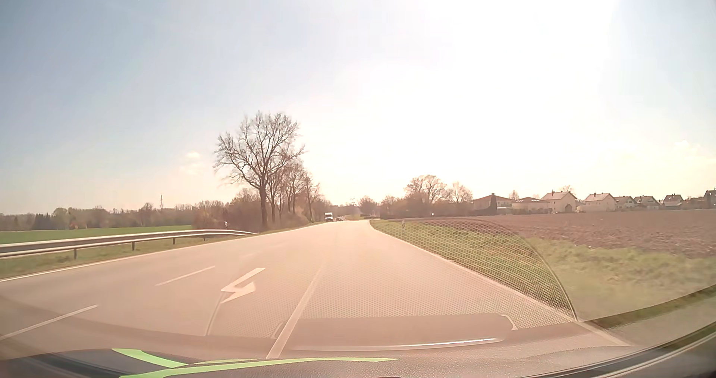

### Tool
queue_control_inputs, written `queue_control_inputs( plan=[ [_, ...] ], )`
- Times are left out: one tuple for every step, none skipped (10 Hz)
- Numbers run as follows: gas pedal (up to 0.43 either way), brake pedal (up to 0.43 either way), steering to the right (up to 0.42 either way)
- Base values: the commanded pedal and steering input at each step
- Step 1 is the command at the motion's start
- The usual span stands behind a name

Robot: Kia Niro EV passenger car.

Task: Follow the waypoints while adhering to traffic rules and regulations

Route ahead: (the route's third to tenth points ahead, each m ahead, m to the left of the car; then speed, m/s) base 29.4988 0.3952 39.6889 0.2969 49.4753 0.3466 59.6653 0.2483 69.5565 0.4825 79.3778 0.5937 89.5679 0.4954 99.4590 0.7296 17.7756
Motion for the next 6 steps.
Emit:
queue_control_inputs(
  plan=[
    [0.13, 0.0, 0.0],
    [0.13, 0.0, 0.001],
    [0.13, 0.0, 0.0],
    [0.118, 0.0, 0.0],
    [0.118, 0.0, 0.0],
    [0.118, 0.0, 0.0]
  ],
)
